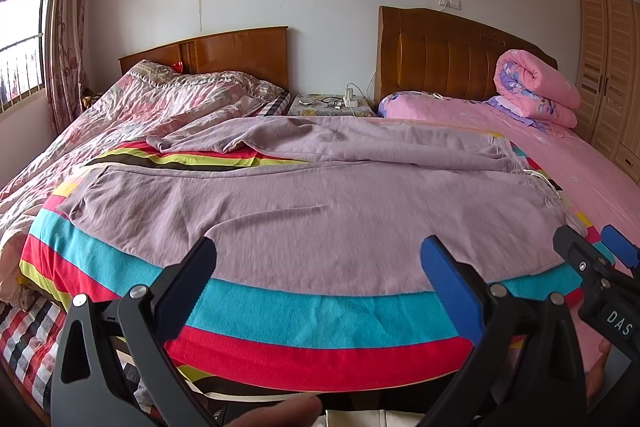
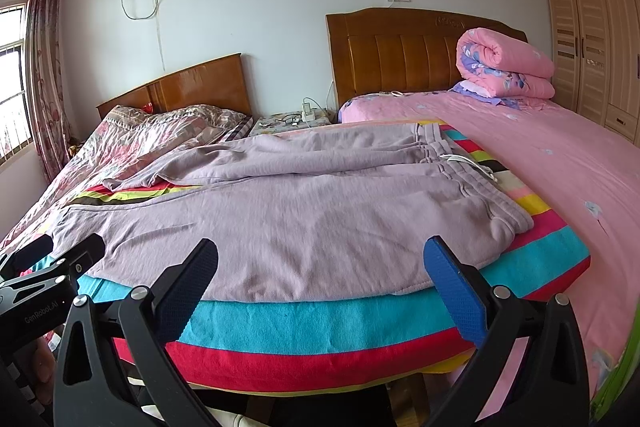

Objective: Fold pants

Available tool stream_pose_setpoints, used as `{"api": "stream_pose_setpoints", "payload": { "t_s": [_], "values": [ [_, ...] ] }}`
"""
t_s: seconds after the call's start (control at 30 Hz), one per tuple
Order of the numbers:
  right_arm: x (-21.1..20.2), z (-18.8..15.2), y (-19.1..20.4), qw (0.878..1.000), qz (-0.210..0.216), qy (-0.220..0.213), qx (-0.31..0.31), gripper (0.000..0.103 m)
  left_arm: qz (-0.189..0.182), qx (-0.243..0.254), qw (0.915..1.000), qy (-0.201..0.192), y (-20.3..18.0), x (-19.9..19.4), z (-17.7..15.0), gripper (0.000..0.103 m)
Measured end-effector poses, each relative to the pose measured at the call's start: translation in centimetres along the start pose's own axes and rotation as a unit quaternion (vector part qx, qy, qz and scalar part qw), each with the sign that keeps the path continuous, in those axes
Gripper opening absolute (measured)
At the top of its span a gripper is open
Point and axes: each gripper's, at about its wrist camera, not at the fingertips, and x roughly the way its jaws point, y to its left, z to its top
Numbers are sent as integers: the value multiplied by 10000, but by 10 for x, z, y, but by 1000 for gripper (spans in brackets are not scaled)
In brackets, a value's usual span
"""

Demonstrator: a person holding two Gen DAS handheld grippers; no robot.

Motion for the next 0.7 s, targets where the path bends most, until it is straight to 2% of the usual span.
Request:
{"api": "stream_pose_setpoints", "payload": {
  "t_s": [0.7],
  "values": [
    [1, -1, -1, 10000, -95, 31, 8, 99, 80, 3, 10000, 20, 3, 0, -2, 102]
  ]
}}
